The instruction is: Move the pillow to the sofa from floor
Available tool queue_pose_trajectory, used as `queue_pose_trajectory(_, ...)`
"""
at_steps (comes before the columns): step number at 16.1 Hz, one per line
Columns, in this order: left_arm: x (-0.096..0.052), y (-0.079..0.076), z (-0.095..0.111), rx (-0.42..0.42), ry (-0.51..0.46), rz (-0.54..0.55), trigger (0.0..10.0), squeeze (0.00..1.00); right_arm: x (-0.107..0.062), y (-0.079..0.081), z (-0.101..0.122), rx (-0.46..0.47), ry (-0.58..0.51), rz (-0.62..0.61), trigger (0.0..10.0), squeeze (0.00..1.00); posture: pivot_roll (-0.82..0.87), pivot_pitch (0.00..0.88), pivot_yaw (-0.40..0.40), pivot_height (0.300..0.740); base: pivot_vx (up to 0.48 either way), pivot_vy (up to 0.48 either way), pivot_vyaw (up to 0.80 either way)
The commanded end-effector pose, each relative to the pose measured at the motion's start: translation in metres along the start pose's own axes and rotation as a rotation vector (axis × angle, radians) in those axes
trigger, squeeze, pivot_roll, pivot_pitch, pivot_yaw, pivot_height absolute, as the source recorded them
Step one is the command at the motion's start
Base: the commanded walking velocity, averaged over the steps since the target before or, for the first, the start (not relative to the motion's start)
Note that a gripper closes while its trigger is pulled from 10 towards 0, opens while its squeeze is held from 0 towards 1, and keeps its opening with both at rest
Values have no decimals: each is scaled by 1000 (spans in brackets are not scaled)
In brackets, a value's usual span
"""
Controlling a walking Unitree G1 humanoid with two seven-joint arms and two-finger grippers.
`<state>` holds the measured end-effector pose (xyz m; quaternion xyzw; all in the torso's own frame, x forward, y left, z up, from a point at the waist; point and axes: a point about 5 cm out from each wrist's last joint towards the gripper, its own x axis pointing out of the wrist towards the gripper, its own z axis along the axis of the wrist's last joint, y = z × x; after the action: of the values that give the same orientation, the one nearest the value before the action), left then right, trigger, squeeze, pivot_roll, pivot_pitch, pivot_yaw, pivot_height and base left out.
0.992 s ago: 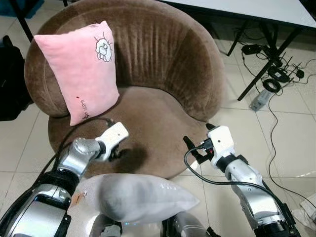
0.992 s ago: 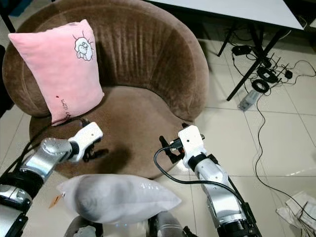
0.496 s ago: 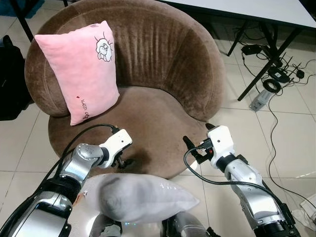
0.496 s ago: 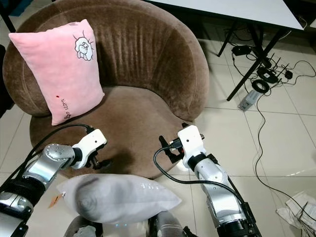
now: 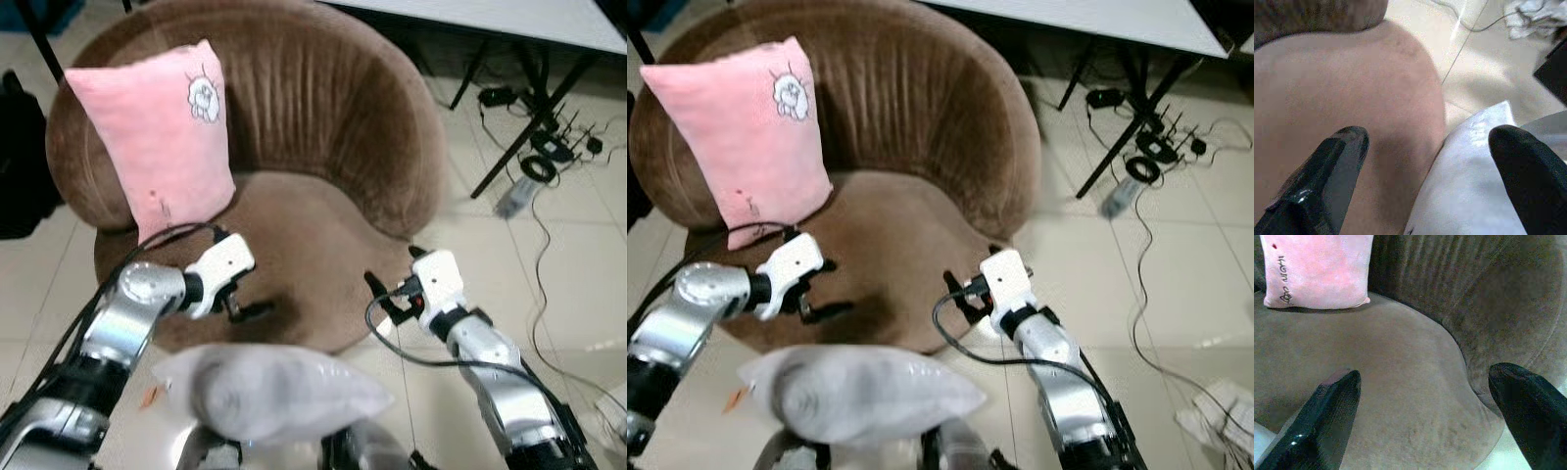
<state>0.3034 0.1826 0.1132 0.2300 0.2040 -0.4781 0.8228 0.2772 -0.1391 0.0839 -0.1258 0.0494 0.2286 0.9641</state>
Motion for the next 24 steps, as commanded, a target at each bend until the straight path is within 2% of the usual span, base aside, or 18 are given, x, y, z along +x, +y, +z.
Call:
queue_pose_trajectory(1, -2, -12, 4, 4, -32, -87, 10000, 1000, -4, -3, -6, -9, 27, -7, 10000, 176, -96, 213, -141, 740, 0, 0, 0)
queue_pose_trajectory(2, -3, -19, -2, 17, -4, -125, 10000, 0, -3, -3, -5, -8, 25, -6, 10000, 176, -93, 216, -140, 740, 0, 0, 0)
queue_pose_trajectory(4, 2, -32, -14, -16, 36, -179, 10000, 0, -2, -2, -5, -7, 23, -3, 10000, 176, -94, 219, -139, 740, 0, 0, 0)
queue_pose_trajectory(6, 12, -40, -29, -59, 88, -184, 10000, 0, -2, -1, -5, -7, 22, -1, 10000, 176, -100, 225, -141, 740, 0, 0, 0)
queue_pose_trajectory(10, 21, -43, -49, -131, 157, -201, 10000, 0, -3, -2, -4, -10, 23, 1, 10000, 176, -110, 232, -148, 740, 0, 0, 0)
queue_pose_trajectory(13, 29, -42, -70, -163, 256, -214, 10000, 0, -2, -1, -3, -14, 23, 5, 10000, 173, -111, 237, -154, 740, 0, 0, 0)
queue_pose_trajectory(17, 35, -43, -80, -172, 316, -236, 10000, 0, -1, -1, -1, -14, 19, 5, 10000, 176, -117, 243, -150, 740, 0, 0, 0)
queue_pose_trajectory(20, 45, -53, -87, -169, 363, -300, 10000, 0, 0, 0, -1, -14, 18, 7, 10000, 165, -123, 249, -148, 740, 0, 0, 0)
queue_pose_trajectory(24, 50, -62, -93, -189, 369, -347, 10000, 0, -2, 0, -1, -17, 23, 4, 10000, 169, -134, 251, -148, 740, 0, 0, 0)
